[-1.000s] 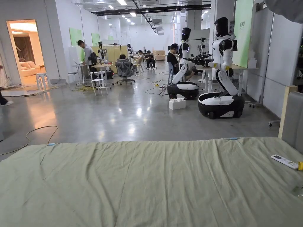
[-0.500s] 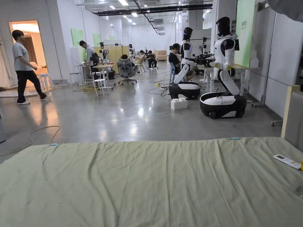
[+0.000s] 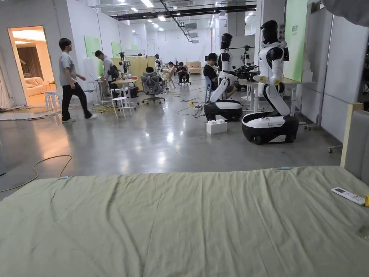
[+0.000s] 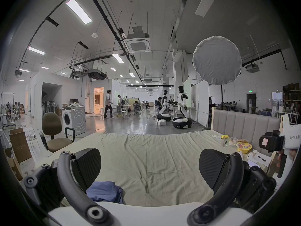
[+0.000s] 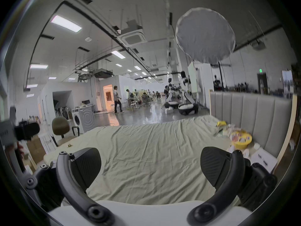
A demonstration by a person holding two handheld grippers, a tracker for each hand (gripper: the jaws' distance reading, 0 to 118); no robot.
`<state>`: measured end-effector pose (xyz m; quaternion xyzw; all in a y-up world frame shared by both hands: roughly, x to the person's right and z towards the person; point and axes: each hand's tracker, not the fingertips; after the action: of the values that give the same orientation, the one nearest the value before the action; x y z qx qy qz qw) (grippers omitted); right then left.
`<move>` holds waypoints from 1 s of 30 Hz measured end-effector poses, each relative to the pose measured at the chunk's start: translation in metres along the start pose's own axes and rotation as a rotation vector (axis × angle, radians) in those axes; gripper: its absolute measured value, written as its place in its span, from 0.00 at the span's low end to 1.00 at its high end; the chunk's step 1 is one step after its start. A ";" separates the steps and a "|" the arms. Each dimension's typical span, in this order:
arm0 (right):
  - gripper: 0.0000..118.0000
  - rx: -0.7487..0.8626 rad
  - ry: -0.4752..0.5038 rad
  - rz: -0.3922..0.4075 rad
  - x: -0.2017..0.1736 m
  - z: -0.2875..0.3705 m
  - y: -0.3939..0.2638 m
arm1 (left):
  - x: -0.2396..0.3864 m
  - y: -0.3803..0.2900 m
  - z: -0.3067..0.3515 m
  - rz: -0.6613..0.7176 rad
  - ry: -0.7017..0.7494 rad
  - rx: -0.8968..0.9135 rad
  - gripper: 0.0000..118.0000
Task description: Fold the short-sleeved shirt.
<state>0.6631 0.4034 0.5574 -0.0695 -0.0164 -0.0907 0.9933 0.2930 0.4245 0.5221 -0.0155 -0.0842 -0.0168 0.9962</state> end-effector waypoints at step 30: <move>1.00 -0.139 -0.227 -0.193 -0.007 0.000 0.033 | 0.005 0.003 -0.001 0.008 -0.038 -0.005 1.00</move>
<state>0.6627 0.4364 0.5530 -0.1461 -0.1286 -0.1783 0.9645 0.2986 0.4278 0.5224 -0.0186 -0.1029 -0.0125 0.9944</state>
